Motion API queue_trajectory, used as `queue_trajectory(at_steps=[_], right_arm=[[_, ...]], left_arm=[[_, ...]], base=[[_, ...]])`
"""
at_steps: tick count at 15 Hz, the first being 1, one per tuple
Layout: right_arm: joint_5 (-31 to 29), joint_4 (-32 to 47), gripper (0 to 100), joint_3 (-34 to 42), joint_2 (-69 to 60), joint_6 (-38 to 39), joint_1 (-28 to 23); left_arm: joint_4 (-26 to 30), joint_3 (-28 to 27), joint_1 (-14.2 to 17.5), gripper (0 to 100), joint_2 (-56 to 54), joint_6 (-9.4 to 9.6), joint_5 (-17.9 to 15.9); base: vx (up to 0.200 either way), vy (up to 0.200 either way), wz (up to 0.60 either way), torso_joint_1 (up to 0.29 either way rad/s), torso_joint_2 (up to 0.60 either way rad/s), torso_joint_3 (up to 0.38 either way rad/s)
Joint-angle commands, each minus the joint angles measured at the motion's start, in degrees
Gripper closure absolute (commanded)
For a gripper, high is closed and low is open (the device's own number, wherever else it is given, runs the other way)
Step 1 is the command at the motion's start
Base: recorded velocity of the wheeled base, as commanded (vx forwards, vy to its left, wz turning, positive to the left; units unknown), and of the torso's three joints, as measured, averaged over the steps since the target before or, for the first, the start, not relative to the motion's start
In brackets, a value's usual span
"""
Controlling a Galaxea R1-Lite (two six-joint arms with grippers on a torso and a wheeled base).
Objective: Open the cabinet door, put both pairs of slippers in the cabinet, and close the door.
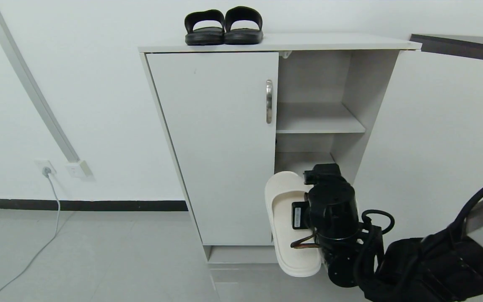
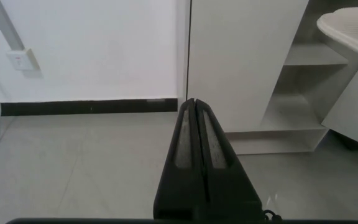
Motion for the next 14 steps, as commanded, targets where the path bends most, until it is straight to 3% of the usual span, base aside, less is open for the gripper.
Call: queue_trajectory(at_steps=[1, 5, 14], right_arm=[[-0.05, -0.07, 100, -0.56, 2.57, 0.08, -0.03], [-0.22, -1.92, 100, -0.56, 5.04, 0.08, -1.96], [0.04, -5.08, 100, 0.06, 8.46, 0.08, -4.78]], left_arm=[[-0.01, 0.01, 0.00, 100, 0.19, -0.04, 0.01], [-0.01, 0.01, 0.00, 100, 0.19, -0.04, 0.01], [-0.01, 0.01, 0.00, 100, 0.19, -0.04, 0.09]], base=[[0.000, -0.200, 0.00, 0.002, 0.00, 0.002], [0.000, -0.200, 0.00, 0.004, 0.00, 0.001], [0.000, 0.000, 0.00, 0.000, 0.00, 0.000]])
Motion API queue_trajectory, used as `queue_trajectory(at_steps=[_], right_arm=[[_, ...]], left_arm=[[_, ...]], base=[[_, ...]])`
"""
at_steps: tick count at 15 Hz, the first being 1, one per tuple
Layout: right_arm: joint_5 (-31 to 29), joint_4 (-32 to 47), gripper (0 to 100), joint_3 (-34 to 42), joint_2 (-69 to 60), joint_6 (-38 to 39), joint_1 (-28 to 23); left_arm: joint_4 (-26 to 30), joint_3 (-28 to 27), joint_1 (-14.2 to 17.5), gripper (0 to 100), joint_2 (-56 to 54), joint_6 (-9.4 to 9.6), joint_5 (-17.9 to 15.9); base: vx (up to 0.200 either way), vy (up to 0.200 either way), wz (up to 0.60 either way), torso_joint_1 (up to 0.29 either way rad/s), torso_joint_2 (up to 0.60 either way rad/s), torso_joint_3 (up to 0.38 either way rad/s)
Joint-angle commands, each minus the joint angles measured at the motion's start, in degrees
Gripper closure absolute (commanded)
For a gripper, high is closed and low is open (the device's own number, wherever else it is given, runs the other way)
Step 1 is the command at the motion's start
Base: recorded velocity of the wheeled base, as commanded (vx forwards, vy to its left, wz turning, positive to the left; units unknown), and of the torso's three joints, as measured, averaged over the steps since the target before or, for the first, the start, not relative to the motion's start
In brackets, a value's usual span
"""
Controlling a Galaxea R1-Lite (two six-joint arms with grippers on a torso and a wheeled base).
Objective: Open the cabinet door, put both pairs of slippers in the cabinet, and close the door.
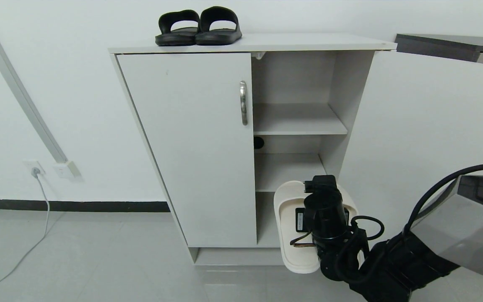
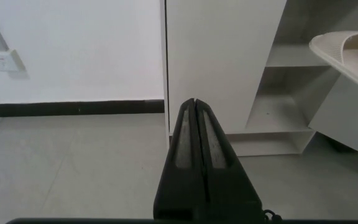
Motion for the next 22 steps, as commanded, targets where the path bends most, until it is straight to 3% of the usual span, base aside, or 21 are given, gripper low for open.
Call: queue_trajectory(at_steps=[1, 7, 22], right_arm=[[0.02, -0.53, 100, 0.27, 0.70, -0.07, -0.27], [0.46, -1.58, 100, 1.24, 1.49, -0.16, -0.36], [2.83, -6.50, 100, 0.89, 1.14, -1.30, -0.27]], left_arm=[[-0.01, 0.01, 0.00, 100, 0.14, 0.07, -0.04], [-0.01, 0.01, 0.00, 100, 0.14, -0.02, 0.05], [-0.01, 0.01, 0.00, 100, 0.14, 0.07, -0.04]], base=[[0.000, 0.000, 0.00, 0.000, 0.00, 0.000], [0.000, 0.000, 0.00, 0.000, 0.00, 0.000], [0.000, 0.000, 0.00, 0.004, 0.00, -0.190]])
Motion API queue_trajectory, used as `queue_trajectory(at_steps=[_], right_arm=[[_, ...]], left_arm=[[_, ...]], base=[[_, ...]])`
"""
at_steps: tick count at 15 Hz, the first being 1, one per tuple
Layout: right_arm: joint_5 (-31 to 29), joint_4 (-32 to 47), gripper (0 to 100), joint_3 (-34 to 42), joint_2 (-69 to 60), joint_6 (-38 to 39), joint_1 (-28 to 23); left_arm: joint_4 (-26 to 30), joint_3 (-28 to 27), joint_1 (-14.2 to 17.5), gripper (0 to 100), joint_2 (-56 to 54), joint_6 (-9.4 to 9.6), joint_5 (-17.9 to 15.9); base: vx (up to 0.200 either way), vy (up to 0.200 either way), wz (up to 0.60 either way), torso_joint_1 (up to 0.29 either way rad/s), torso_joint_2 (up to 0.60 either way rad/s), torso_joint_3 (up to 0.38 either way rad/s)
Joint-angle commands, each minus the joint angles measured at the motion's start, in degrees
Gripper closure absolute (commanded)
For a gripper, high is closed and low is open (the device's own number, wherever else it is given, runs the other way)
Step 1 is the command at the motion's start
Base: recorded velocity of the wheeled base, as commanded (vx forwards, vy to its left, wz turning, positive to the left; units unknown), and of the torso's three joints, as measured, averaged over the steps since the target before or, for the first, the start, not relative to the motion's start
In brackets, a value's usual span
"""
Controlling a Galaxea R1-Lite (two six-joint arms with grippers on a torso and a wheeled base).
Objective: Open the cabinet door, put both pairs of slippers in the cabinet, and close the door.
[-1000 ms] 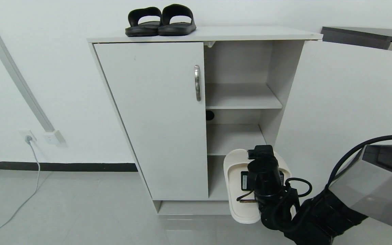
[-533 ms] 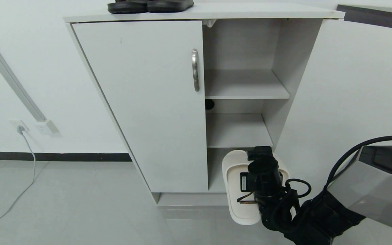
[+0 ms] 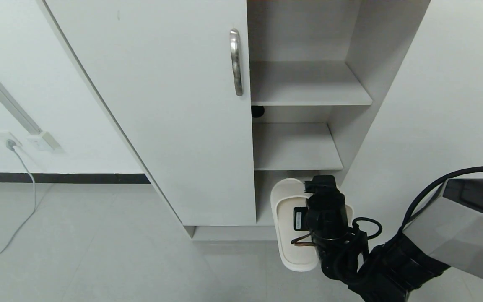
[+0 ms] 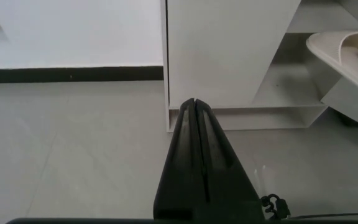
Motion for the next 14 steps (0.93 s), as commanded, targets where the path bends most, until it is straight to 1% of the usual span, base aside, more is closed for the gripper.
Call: queue_trajectory(at_steps=[1, 3, 4, 6, 7, 8, 11, 14], right_arm=[[0.00, -1.28, 100, 0.06, -0.30, -0.71, 0.20], [-0.17, -4.00, 100, 0.24, -0.30, -2.73, 0.28], [-0.35, -6.55, 100, 0.50, -0.30, -4.67, 0.28], [-0.26, -15.16, 100, 1.82, 0.05, -10.73, 0.20], [-0.26, -17.71, 100, 2.08, 0.05, -12.93, 0.02], [-0.26, -18.94, 100, 2.61, -0.04, -14.07, 0.02], [0.00, -19.21, 100, 2.52, 1.37, -13.81, -0.07], [0.00, -21.49, 100, 2.34, 2.95, -13.90, -0.07]], left_arm=[[-0.01, 0.01, 0.00, 100, 0.09, -0.10, 0.09], [-0.01, 0.01, 0.00, 100, 0.09, -0.10, 0.09], [-0.01, 0.01, 0.00, 100, 0.09, -0.10, 0.09], [-0.01, 0.01, 0.00, 100, 0.09, -0.10, 0.09], [-0.01, 0.01, 0.00, 100, 0.09, -0.10, 0.09], [-0.01, 0.01, 0.00, 100, 0.09, -0.10, 0.09], [-0.01, 0.01, 0.00, 100, 0.09, -0.10, 0.09], [-0.01, 0.01, 0.00, 100, 0.09, -0.10, 0.09]], base=[[0.000, 0.000, 0.00, -0.002, 0.01, -0.193], [0.000, 0.000, 0.00, 0.007, 0.01, -0.161], [0.000, 0.000, 0.00, 0.000, 0.00, 0.000], [0.000, 0.000, 0.00, 0.000, 0.00, 0.000], [0.000, 0.000, 0.00, 0.000, 0.00, 0.000], [0.000, 0.000, 0.00, 0.000, 0.00, 0.000], [0.000, 0.000, 0.00, 0.000, 0.00, 0.000], [0.000, 0.000, 0.00, 0.000, 0.00, 0.000]])
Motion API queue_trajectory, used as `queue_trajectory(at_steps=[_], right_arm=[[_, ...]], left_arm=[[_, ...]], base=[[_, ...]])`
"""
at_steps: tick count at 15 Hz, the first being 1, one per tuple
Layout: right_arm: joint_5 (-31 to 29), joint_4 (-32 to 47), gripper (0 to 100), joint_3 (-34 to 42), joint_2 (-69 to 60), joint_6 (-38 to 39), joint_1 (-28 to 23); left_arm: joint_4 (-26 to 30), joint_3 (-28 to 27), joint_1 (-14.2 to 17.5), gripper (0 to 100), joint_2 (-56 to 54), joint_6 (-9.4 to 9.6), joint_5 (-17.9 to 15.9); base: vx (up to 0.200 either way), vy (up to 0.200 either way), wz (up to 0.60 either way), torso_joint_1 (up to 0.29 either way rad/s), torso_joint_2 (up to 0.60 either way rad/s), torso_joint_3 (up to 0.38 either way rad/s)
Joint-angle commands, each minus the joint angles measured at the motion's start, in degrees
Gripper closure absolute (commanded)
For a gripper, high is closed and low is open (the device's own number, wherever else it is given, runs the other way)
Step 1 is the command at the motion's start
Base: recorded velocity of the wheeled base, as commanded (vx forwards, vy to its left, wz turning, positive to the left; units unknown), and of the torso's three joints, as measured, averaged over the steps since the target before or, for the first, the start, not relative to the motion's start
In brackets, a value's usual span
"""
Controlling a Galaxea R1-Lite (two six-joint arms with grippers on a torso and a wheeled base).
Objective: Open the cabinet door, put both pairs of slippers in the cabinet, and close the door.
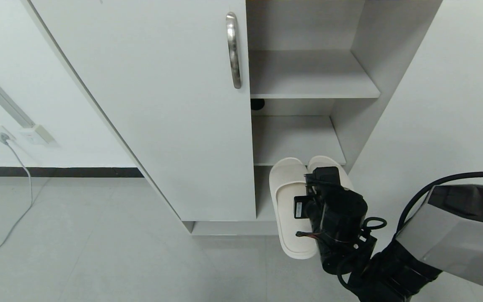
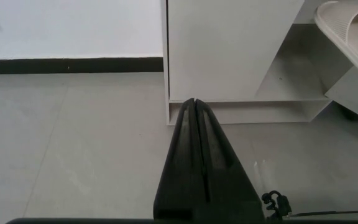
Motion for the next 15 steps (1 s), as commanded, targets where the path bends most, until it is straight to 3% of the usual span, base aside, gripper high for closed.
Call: queue_trajectory(at_steps=[1, 5, 12, 15], right_arm=[[0.04, -0.17, 100, -0.06, 0.94, -0.06, 0.02], [0.04, -0.17, 100, -0.14, 1.03, -0.15, 0.02], [0.13, -0.43, 100, -0.67, 0.94, -0.24, -0.07], [0.04, 1.94, 100, -4.98, 1.03, -0.41, -0.25]], left_arm=[[-0.01, 0.01, 0.00, 100, 0.09, -0.02, 0.01], [-0.01, 0.01, 0.00, 100, 0.09, -0.02, 0.01], [-0.01, 0.01, 0.00, 100, 0.09, -0.02, 0.01], [-0.01, 0.01, 0.00, 100, 0.09, -0.28, 0.36]], base=[[0.000, 0.000, 0.00, 0.000, 0.00, 0.000], [0.000, 0.000, 0.00, 0.000, 0.00, 0.000], [0.200, 0.000, 0.00, 0.002, 0.00, 0.001], [0.000, 0.000, 0.00, 0.000, 0.00, 0.000]])
